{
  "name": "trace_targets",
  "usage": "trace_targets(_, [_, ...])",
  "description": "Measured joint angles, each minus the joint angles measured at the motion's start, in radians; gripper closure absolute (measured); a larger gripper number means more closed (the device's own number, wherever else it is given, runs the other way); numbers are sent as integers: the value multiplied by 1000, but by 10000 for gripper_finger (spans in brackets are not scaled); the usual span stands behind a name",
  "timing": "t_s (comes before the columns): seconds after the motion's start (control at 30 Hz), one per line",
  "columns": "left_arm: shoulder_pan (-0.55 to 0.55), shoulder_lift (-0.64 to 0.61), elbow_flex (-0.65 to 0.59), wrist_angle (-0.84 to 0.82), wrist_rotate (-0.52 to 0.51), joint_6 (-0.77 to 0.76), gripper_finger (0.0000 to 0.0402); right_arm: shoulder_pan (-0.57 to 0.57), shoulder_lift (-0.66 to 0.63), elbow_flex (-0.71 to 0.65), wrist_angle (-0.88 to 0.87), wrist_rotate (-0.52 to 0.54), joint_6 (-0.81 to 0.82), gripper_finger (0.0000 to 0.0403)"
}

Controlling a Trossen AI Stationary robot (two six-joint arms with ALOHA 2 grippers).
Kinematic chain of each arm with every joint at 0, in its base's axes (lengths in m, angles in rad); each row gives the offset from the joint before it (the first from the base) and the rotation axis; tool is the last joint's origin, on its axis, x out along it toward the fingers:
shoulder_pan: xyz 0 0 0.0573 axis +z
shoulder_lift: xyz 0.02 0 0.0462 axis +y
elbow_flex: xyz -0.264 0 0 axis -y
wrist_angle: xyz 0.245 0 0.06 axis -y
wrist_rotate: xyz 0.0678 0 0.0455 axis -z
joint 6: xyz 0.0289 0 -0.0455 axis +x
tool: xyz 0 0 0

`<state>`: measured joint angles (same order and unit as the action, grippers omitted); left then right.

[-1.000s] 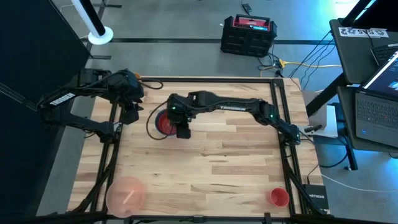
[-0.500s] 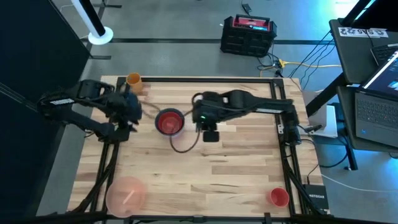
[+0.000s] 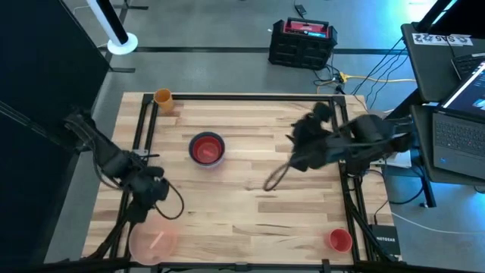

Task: Nest bowls inside each other
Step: Move the light pink bowl to the center of the table

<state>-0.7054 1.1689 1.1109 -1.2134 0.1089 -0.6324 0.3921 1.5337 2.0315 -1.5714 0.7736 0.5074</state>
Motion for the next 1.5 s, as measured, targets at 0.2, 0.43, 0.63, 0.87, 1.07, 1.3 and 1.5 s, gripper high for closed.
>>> trace_targets(0.2, [-47, 54, -72, 69, 10, -63, 268, 72, -139, -235, 14, 46, 204, 262])
trace_targets(0.43, [-60, 141, -87, 140, 8, -53, 268, 100, -193, -343, 79, 48, 250, 262])
trace_targets(0.63, [-70, 221, -88, 184, 3, -39, 268, 106, -206, -373, 108, 51, 249, 262])
trace_targets(0.87, [-81, 313, -90, 235, -5, -23, 268, 114, -222, -406, 141, 55, 248, 262])
trace_targets(1.07, [-79, 314, -120, 259, -25, -23, 268, 114, -223, -407, 149, 52, 247, 262])
trace_targets(1.3, [-64, 314, -213, 350, 19, -12, 273, 142, -223, -408, 167, 45, 254, 262])
trace_targets(1.5, [80, 312, -133, 286, 39, 77, 319, 154, -223, -454, 172, 17, 307, 262])
